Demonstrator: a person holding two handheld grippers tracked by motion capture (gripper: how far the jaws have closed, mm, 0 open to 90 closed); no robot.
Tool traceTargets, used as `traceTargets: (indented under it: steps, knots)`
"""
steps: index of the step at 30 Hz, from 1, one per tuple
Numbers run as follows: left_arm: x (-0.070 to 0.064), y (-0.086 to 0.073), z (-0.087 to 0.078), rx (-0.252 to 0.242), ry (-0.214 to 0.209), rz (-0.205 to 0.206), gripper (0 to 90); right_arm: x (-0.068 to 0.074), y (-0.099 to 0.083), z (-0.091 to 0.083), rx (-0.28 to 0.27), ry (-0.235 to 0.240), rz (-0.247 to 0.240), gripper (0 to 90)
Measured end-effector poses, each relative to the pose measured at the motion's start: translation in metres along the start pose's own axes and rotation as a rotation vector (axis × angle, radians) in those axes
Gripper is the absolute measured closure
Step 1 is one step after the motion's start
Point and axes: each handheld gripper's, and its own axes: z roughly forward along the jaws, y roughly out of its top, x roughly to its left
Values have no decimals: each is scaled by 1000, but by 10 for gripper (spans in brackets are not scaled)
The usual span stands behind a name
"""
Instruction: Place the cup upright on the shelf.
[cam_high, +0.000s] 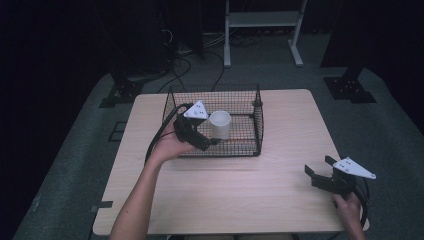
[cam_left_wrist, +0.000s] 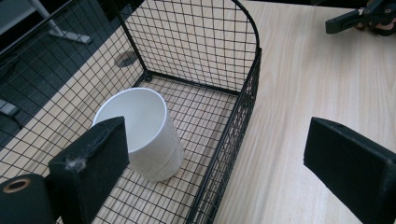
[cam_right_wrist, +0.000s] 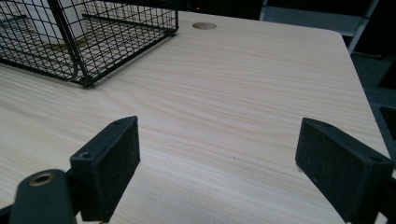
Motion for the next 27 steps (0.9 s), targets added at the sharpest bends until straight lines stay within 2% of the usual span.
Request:
traceTargets:
  steps: [27]
  knots:
    - [-28,-36,-22,-52,34,-37,60,0,0,0,0,-4,2,131]
